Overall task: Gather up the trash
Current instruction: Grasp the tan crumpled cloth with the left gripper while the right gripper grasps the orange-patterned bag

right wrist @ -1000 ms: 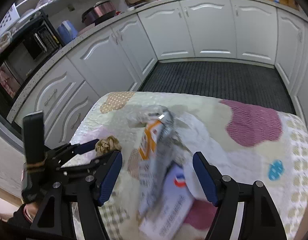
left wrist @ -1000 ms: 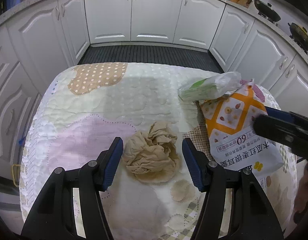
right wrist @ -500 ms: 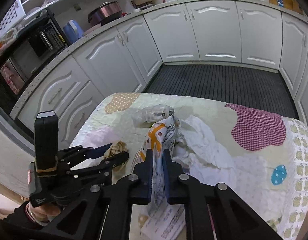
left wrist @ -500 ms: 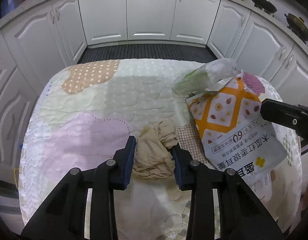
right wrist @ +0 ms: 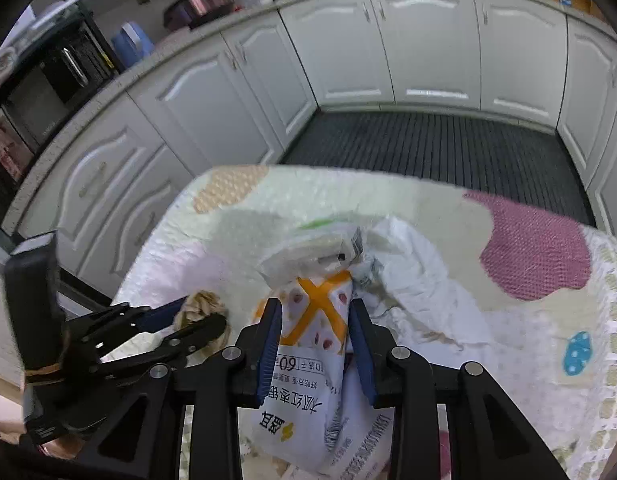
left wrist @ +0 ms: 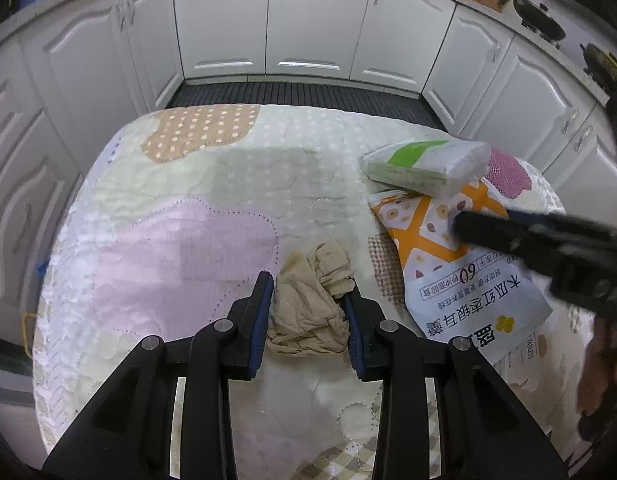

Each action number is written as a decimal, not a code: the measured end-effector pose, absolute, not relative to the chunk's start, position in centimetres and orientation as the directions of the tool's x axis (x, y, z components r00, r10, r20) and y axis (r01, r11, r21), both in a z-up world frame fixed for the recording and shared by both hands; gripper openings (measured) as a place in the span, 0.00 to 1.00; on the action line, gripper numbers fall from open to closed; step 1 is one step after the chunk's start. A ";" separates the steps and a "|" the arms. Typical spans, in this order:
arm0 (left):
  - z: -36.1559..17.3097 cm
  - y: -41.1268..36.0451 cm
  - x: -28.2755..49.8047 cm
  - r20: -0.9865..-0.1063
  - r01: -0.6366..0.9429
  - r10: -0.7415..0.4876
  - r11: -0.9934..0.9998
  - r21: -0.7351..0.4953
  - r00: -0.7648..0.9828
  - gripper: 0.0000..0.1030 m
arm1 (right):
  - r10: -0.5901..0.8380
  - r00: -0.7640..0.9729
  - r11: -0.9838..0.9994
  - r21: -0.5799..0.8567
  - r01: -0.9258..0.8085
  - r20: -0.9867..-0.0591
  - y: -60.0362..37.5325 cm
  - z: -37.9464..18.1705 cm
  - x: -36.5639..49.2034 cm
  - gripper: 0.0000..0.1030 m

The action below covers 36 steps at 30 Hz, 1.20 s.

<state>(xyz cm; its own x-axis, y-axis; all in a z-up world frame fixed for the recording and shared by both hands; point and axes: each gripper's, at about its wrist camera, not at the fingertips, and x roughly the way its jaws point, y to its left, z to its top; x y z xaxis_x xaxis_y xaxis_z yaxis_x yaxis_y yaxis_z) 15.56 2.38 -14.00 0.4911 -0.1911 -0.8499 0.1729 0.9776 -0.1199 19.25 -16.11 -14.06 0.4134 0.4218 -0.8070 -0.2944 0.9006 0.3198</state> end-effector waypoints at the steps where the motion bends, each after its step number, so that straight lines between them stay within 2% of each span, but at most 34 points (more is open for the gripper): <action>1: -14.0 2.4 15.6 -0.850 0.175 -0.193 0.977 -0.120 0.491 0.30 | 0.425 0.404 0.899 0.326 -0.293 -0.810 -16.0 -14.4 19.3 0.32; 2: -14.0 2.3 15.6 -0.849 0.177 -0.192 0.977 -0.118 0.491 0.30 | 0.434 0.400 0.895 0.335 -0.294 -0.807 -16.0 -14.7 19.2 0.35; 5: -14.1 2.0 15.7 -0.850 0.181 -0.185 0.977 -0.108 0.493 0.31 | 0.449 0.415 0.888 0.344 -0.305 -0.791 -15.9 -14.9 18.9 0.33; 6: -14.1 2.0 15.7 -0.850 0.179 -0.184 0.978 -0.107 0.494 0.32 | 0.449 0.422 0.888 0.343 -0.305 -0.788 -16.0 -14.9 18.8 0.30; 7: -14.2 2.1 15.8 -0.850 0.177 -0.183 0.978 -0.108 0.494 0.33 | 0.453 0.422 0.886 0.346 -0.307 -0.785 -16.0 -14.8 18.6 0.21; 10: -14.6 2.1 16.1 -0.856 0.171 -0.182 0.979 -0.111 0.484 0.39 | 0.468 0.423 0.878 0.353 -0.323 -0.776 -16.3 -14.2 17.7 0.16; 14: -14.8 1.8 16.1 -0.852 0.157 -0.170 0.982 -0.105 0.495 0.38 | 0.487 0.455 0.870 0.369 -0.327 -0.746 -17.4 -12.6 16.1 0.15; 16: -14.7 1.7 16.0 -0.851 0.161 -0.179 0.980 -0.113 0.494 0.31 | 0.494 0.465 0.867 0.374 -0.330 -0.735 -18.3 -11.7 15.0 0.15; 19: -14.2 2.1 15.3 -0.846 0.169 -0.207 0.976 -0.141 0.491 0.28 | 0.502 0.473 0.863 0.384 -0.329 -0.724 -19.4 -11.0 13.5 0.15; 26: -11.7 1.7 12.7 -0.824 0.203 -0.240 0.967 -0.155 0.514 0.28 | 0.492 0.531 0.871 0.402 -0.284 -0.690 -23.4 -9.4 9.7 0.15; 36: -7.6 -4.0 8.6 -0.782 0.325 -0.296 0.937 -0.126 0.549 0.28 | 0.437 0.603 0.896 0.379 -0.230 -0.667 -27.8 -7.9 5.5 0.15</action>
